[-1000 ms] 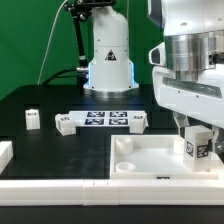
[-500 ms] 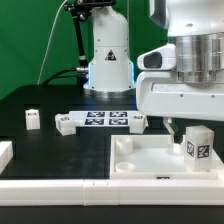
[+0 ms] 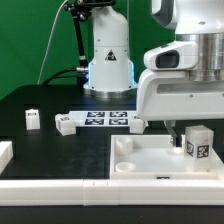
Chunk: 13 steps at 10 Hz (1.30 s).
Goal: Assemble one leg
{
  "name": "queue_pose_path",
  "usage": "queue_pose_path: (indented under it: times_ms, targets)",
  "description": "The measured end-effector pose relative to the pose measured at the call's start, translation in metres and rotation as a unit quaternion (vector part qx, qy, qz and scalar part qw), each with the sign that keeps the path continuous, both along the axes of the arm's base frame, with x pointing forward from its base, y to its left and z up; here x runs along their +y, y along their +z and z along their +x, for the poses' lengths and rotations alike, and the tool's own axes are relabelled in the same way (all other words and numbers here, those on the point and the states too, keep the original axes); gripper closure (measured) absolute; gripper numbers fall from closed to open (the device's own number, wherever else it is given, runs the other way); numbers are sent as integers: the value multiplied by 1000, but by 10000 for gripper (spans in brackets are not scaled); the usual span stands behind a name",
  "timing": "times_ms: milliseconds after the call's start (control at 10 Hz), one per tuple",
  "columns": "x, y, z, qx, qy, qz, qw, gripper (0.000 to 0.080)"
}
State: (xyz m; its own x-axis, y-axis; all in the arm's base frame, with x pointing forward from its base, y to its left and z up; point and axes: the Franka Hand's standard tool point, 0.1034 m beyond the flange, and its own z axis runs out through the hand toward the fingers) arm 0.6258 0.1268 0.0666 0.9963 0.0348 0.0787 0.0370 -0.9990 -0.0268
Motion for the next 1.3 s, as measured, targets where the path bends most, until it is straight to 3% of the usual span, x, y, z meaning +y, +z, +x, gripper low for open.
queue_pose_path:
  times_ms: [100,200,300,400,500,900,1300]
  targets:
    - [-2,-1,0,-3,37,-3,999,150]
    - [-2,-1,0,-4,59,-5,998,236]
    - [-2,-1,0,-3,56,-4,998,371]
    - [-2,-1,0,-3,56,-4,998,371]
    - [-3,-1,0,-3,56,-4,998,511]
    - [-3,-1,0,-3,36,-3,999,511]
    - [-6,-2,0,-2,-187,21,982,511]
